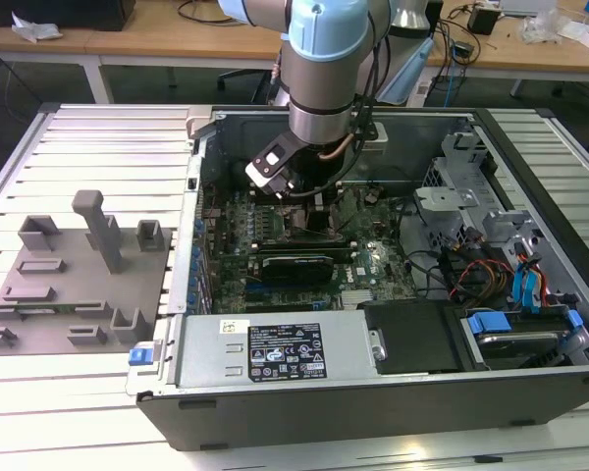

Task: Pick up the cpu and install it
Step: 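Place the cpu into insertion slot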

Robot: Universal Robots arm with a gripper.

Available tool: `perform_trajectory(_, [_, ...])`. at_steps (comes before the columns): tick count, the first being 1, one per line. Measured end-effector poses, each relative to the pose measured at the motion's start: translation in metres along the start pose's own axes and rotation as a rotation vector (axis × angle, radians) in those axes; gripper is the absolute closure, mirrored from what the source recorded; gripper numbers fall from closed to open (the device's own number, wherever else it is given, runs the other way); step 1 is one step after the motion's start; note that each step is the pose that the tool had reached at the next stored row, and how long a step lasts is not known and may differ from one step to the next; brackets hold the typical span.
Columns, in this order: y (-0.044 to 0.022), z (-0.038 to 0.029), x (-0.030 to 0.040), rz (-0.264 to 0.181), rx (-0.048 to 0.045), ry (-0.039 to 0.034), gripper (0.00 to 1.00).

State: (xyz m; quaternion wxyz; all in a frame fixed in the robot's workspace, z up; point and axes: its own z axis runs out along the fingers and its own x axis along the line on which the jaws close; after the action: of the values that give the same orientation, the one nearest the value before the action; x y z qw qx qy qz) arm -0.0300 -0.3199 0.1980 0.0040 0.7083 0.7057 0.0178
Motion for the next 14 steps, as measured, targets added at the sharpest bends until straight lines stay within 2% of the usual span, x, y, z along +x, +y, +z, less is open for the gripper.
perform_trajectory(14, [-0.0012, 0.0, -0.0001, 0.001, 0.0001, -0.0024, 0.45])
